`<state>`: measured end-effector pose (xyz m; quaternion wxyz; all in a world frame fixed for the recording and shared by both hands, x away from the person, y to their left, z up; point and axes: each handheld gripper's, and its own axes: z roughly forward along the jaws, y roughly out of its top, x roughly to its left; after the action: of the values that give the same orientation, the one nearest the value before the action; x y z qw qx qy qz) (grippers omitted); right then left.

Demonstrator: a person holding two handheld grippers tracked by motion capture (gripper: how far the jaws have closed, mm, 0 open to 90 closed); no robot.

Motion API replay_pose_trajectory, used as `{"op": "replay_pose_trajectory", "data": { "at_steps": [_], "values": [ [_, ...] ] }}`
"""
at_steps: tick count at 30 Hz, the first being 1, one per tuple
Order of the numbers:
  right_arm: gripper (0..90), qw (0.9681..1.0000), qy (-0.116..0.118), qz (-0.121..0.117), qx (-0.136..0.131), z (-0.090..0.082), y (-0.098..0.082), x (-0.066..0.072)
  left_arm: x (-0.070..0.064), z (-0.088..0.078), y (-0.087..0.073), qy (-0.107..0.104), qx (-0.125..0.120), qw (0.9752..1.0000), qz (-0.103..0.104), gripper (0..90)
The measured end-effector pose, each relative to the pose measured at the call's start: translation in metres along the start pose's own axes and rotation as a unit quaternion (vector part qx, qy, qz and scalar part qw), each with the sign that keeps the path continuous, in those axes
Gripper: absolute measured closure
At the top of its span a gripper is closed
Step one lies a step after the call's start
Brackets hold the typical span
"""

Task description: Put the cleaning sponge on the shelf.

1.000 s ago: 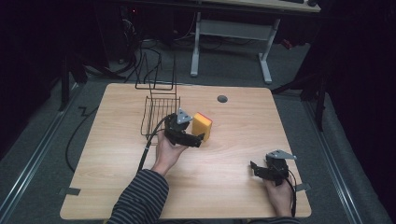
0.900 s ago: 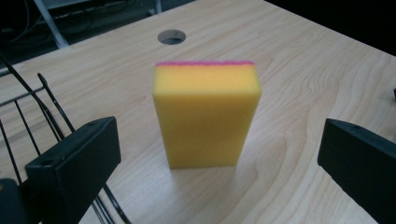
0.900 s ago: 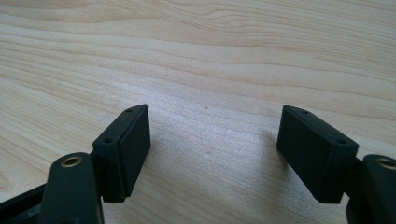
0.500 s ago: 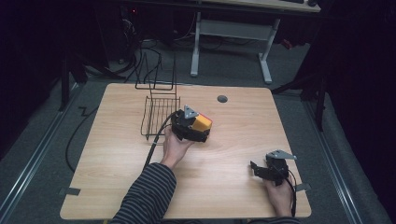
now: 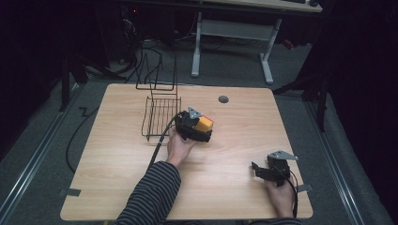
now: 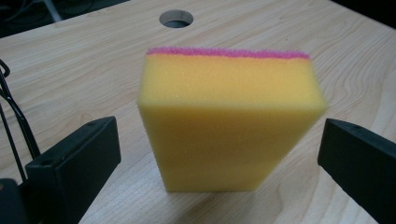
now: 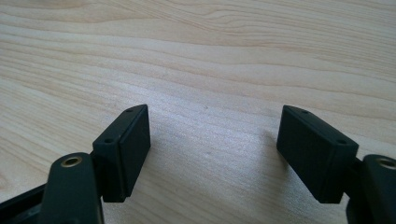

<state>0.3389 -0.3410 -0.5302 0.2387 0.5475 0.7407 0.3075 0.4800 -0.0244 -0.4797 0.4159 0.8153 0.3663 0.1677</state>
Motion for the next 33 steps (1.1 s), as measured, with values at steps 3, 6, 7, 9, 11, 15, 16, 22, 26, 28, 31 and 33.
{"op": "replay_pose_trajectory", "data": {
  "at_steps": [3, 6, 7, 9, 11, 15, 16, 22, 26, 28, 31, 33],
  "values": [
    [26.2, 1.0, 0.0, 0.0, 0.0, 0.0, 0.0, 0.0, -0.001, 0.004, -0.001, 0.004, 0.005, 1.0, 0.0, 0.4],
    [26.2, 1.0, 0.0, 0.0, 0.0, 0.0, 0.0, 0.0, 0.0, 0.009, -0.002, 0.001, 0.007, 1.0, -0.005, 0.6],
    [26.2, 1.0, 0.0, 0.0, 0.0, 0.0, 0.0, 0.0, 0.0, 0.009, -0.002, 0.001, 0.007, 1.0, -0.005, 1.0],
    [26.2, 1.0, 0.0, 0.0, 0.0, 0.0, 0.0, 0.0, 0.001, 0.011, -0.003, -0.003, 0.009, 0.9999, -0.008, 2.8],
    [26.2, 1.0, 0.0, 0.0, 0.0, 0.0, 0.0, 0.0, 0.001, 0.013, -0.004, -0.006, 0.009, 0.9999, -0.008, 4.3],
    [26.2, 1.0, 0.0, 0.0, 0.0, 0.0, 0.0, 0.0, 0.0, 0.015, -0.004, -0.01, 0.007, 0.9999, -0.007, 9.1],
    [26.2, 1.0, 0.0, 0.0, 0.0, 0.0, 0.0, 0.0, 0.0, 0.015, -0.004, -0.01, 0.007, 0.9999, -0.007, 10.1],
    [26.2, 1.0, 0.001, 0.0, -0.001, 0.0, 0.0, 0.0, -0.001, 0.018, -0.005, -0.011, 0.006, 0.9999, -0.005, 15.6],
    [26.2, 1.0, 0.001, 0.0, -0.001, 0.0, 0.0, 0.0, -0.001, 0.018, -0.005, -0.01, 0.005, 0.9999, -0.003, 19.1],
    [26.2, 1.0, 0.001, 0.0, -0.001, 0.0, 0.0, 0.0, -0.001, 0.018, -0.005, -0.009, 0.003, 0.9999, -0.002, 21.6],
    [26.2, 1.0, 0.001, 0.0, -0.001, 0.0, 0.0, 0.0, -0.001, 0.018, -0.005, -0.011, 0.002, 0.9999, -0.004, 22.6],
    [26.2, 1.0, 0.001, 0.0, -0.001, 0.0, 0.0, 0.0, -0.001, 0.018, -0.005, -0.011, 0.002, 0.9999, -0.003, 23.0]
  ]
}}
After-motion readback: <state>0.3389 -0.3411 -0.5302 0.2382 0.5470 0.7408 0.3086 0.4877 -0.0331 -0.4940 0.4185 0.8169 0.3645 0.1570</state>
